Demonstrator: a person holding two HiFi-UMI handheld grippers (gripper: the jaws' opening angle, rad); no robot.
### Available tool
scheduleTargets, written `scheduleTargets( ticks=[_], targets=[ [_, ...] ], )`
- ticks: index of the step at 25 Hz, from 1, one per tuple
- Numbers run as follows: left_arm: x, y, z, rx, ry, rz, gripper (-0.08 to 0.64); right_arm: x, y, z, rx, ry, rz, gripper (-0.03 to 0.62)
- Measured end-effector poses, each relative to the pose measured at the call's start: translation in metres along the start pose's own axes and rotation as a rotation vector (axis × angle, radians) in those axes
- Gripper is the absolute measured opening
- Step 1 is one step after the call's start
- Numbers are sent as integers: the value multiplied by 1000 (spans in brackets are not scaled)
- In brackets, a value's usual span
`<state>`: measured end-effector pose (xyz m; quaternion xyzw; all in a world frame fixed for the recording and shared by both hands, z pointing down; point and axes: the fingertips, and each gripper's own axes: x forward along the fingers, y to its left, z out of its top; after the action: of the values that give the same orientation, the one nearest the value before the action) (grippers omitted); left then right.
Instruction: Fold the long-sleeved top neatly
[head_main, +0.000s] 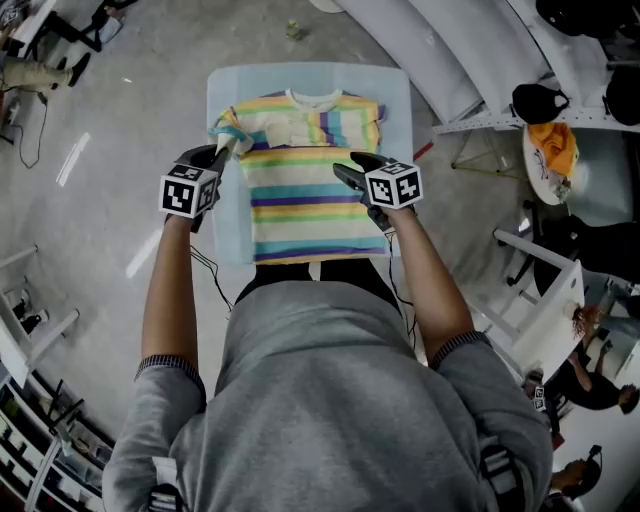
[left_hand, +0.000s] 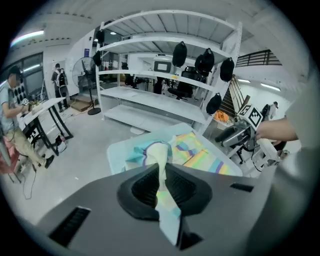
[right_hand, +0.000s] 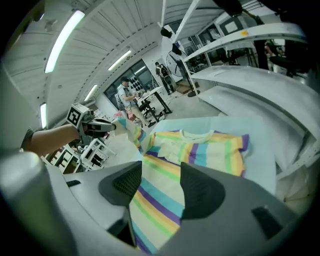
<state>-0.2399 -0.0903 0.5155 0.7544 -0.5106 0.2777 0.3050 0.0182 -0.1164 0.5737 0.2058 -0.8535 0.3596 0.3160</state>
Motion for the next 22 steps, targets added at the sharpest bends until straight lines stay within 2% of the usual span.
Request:
scheduleTargets(
  ticks=[7, 14, 18, 22],
  targets=[
    [50, -52, 29, 121, 83, -112, 44, -41, -50, -33, 89, -22, -42, 256],
    [101, -87, 39, 201, 230, -225, 44, -65, -80, -59, 172, -50, -70, 256],
    [131, -108, 46, 203, 273, -263, 46, -75, -95, -76, 219, -56, -83, 256],
    [169, -134, 40, 153, 315, -277, 51, -81, -110, -93, 254, -57, -89, 256]
  ],
)
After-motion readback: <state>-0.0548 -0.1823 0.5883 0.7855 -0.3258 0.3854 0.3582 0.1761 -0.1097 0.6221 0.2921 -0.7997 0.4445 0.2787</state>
